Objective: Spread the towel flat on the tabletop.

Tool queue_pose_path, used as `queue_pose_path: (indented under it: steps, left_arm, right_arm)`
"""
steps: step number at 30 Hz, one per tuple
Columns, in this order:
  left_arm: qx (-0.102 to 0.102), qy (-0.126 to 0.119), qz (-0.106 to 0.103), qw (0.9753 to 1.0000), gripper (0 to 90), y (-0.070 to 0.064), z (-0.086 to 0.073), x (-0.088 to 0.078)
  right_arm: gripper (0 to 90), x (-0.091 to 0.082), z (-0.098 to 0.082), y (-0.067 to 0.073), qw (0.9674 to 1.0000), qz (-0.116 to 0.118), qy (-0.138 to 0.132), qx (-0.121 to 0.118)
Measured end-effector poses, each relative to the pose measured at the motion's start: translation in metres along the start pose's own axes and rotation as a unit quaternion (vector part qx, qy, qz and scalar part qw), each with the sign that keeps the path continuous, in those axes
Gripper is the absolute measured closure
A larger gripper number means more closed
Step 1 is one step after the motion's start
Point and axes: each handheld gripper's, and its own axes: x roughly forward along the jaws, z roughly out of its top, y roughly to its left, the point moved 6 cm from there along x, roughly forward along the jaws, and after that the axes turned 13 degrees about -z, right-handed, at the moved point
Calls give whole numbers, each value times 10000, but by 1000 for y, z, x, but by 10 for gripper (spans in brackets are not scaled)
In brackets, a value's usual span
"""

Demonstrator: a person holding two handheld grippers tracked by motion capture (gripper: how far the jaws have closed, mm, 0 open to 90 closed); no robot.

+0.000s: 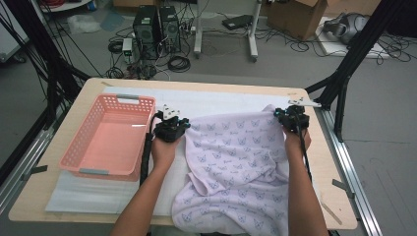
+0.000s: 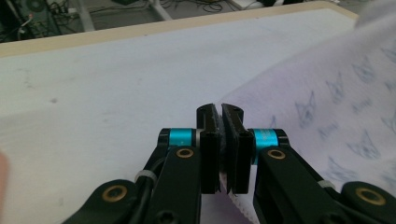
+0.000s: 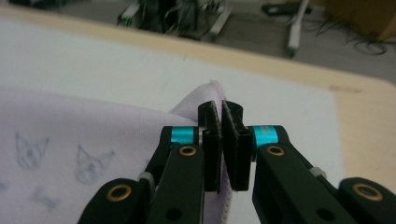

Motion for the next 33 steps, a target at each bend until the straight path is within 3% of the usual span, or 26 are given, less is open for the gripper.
queue_pose_path:
  steps: [2,4,6,8,10,13,15,18,22,25,29,31,33]
  left_arm:
    - [58,250,-93,9996,850,-6,-6,9]
    - [-76,447,-344,9984,829,-11,-12,17]
    - [-134,591,-479,9970,737,-14,-17,21]
    - [-165,520,-476,9974,639,-15,-15,21]
    - [-211,250,-376,9988,587,-12,-8,16]
    - [-333,-93,-186,9992,615,-3,0,8]
    - [-441,-23,-103,9990,639,4,-1,7]
    - [-602,69,-212,9979,640,8,-6,12]
    - [-743,303,-501,9955,582,2,-14,26]
    - [-631,527,-618,9947,545,-7,-20,37]
    - [-566,557,-658,9947,562,-11,-22,42]
    - [-531,576,-720,9943,616,-13,-22,42]
    - [-450,618,-876,9932,734,-16,-22,41]
  right_arm:
    - [862,2,4,-5,9997,-217,32,121]
    - [853,4,3,-6,9995,-279,148,46]
    - [846,5,-2,-5,9987,-328,374,-136]
    - [831,5,-8,-4,9969,-389,546,-418]
    - [804,5,-15,-3,9949,-419,749,-531]
    - [763,2,-21,-4,9937,-413,861,-591]
    - [738,0,-26,-5,9918,-477,982,-660]
    - [658,-6,-30,-9,9929,-566,892,-552]
    - [648,-15,-34,-14,9953,-435,780,-361]
    - [663,-20,-37,-18,9960,-319,776,-298]
    - [660,-23,-40,-21,9962,-214,803,-255]
    - [656,-23,-40,-19,9963,-117,814,-232]
    - [649,-22,-41,-14,9959,6,864,-267]
